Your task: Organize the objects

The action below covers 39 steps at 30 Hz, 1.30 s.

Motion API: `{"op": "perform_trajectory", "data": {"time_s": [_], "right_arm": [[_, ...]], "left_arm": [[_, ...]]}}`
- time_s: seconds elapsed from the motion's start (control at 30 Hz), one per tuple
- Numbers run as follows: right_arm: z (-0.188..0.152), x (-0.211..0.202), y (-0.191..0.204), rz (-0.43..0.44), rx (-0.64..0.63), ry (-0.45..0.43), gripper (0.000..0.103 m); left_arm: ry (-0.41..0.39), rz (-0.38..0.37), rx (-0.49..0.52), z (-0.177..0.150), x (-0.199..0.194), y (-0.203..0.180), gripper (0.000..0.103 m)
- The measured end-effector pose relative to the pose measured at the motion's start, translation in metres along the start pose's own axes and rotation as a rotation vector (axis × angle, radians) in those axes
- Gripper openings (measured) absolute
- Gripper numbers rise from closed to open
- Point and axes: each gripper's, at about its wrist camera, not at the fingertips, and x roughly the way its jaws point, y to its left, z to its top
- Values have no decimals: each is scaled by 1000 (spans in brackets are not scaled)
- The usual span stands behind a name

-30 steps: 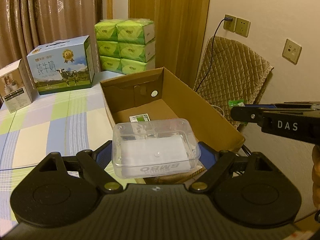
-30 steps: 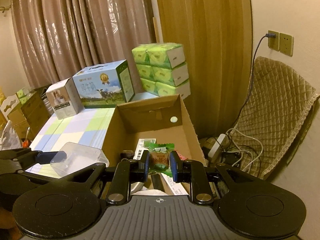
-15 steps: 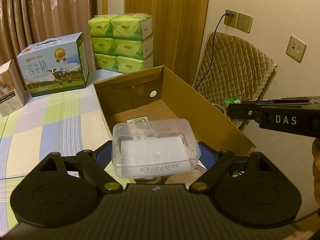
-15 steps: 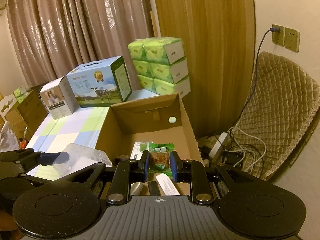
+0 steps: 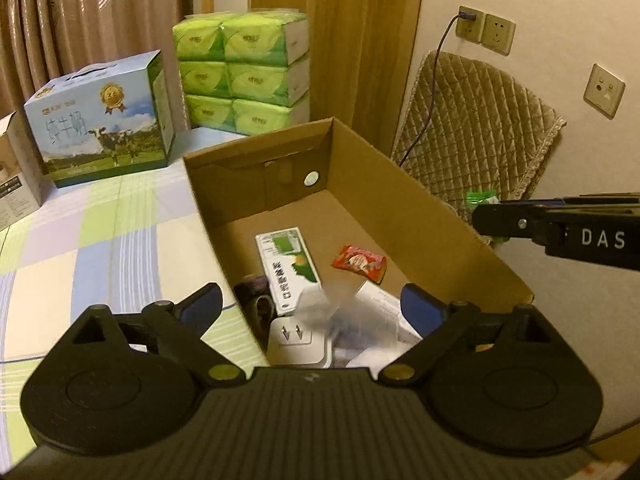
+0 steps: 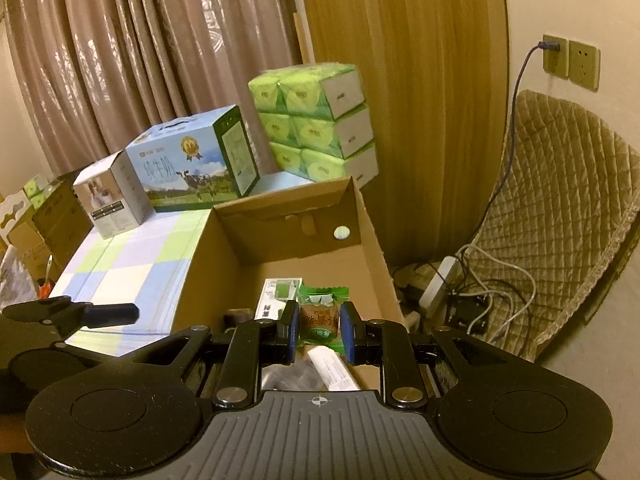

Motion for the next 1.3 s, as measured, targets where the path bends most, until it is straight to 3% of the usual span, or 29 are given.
{"op": "perform_trajectory", "data": {"time_s": [0.33,0.43,0.53,0.57,0.8,0.93,1.3], "right_arm": [[0,1,7,31,5,12,19],[4,1,8,79,15,-8,20],[7,2,7,101,51,-29,56],[8,1,6,102,58,-38,60],[2,-8,2,82,69,-28,65],[-6,-20,0,63,73,-16,73],[-38,-71,17,49,37,14,94]], "left_arm": [[6,21,-19,-10,-11,10,94],[3,22,-24,-12,-13,11,94],[6,26,-26,-13,-14,13,94],[8,27,-27,-14,-14,14,94],[6,40,-45,-24,-22,22,95],[-12,52,-52,-32,-35,25,102],[-42,89,-123,-62,-94,22,102]]}}
